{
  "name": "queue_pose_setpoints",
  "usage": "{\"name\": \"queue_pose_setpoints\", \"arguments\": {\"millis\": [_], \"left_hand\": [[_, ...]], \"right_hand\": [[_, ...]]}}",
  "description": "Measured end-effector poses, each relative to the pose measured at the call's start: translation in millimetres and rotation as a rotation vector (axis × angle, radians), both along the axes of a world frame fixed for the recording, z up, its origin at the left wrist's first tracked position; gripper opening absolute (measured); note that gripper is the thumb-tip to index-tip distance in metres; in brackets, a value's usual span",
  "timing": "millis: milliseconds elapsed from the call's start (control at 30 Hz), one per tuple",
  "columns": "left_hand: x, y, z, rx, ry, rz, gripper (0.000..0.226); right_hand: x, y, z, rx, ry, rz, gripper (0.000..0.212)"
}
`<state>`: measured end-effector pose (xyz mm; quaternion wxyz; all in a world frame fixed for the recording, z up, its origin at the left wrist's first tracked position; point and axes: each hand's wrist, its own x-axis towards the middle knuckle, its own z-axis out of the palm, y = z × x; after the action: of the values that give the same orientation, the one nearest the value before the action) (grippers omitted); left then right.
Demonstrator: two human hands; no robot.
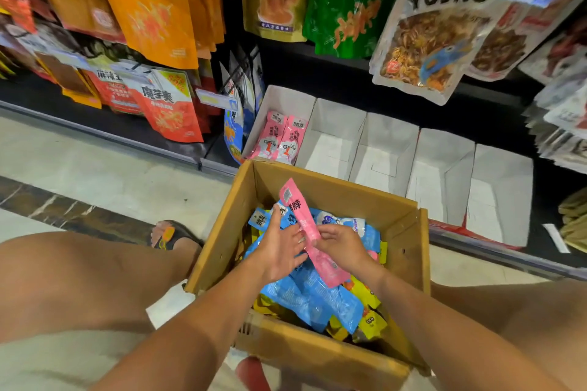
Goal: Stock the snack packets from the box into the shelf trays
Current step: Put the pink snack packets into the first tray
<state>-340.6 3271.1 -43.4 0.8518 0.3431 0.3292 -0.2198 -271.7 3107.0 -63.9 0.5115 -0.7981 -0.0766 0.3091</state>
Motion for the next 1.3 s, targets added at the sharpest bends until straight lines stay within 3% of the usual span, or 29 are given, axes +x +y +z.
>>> {"name": "queue_pose_setpoints", "arguments": {"millis": [100,200,333,500,767,933,1033,1300], "left_hand": [[0,3,-5,-0.033,-0.007,0.04,0.095],[0,4,-2,0.022,-0.012,0.052,0.072],[-1,8,-22,0.302,0.042,0.113,0.022],[-4,19,-41,0.399,0.143,0.173,0.021],[-5,31,-59,0.412,0.178,0.147,0.028],[-6,37,-67,0.38,0.204,0.142,0.028],[-5,39,-70,0.364,0.192,0.142,0.028],[-4,40,-57,0.421,0.184,0.117,0.028]], "right_hand": [[-9,7,4,-0.016,-0.014,0.077,0.039],[-15,12,1,-0.066,-0.055,0.175,0.046],[-13,21,-7,-0.025,0.007,0.222,0.012],[19,-4,-39,-0.29,-0.042,0.097,0.016],[50,-35,-86,-0.707,-0.081,0.285,0.054],[50,-33,-91,-0.888,-0.099,0.417,0.053],[53,-30,-88,-0.886,-0.074,0.388,0.038],[55,-33,-58,-0.712,-0.06,0.196,0.036]]}}
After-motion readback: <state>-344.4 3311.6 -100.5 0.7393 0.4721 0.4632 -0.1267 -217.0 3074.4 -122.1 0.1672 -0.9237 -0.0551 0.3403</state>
